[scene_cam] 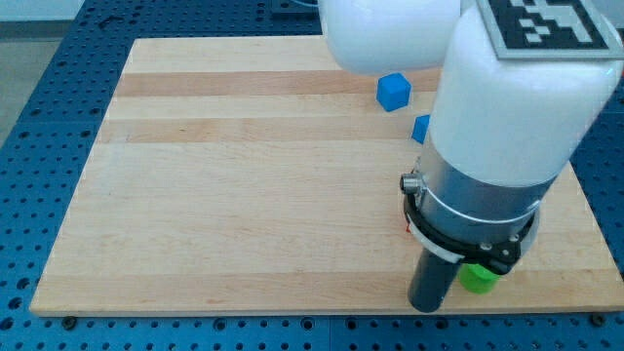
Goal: Push the green circle towards the red star
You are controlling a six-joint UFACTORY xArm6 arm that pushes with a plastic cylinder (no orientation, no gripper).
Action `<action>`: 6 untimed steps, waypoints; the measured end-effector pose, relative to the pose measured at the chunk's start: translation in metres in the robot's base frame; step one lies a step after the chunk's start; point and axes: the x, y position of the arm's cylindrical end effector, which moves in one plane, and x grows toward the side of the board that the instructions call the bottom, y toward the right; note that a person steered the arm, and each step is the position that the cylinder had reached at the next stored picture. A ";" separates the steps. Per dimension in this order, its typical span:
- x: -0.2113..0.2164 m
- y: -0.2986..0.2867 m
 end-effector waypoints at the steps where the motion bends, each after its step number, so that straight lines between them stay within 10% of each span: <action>1: -0.001 0.036; 6: -0.046 0.065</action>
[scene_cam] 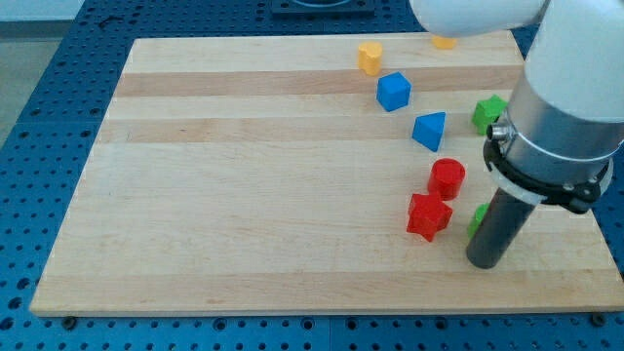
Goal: Push the green circle towards the red star
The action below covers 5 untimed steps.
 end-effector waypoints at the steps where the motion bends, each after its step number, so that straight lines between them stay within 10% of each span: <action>1: 0.000 0.037; 5: 0.002 -0.007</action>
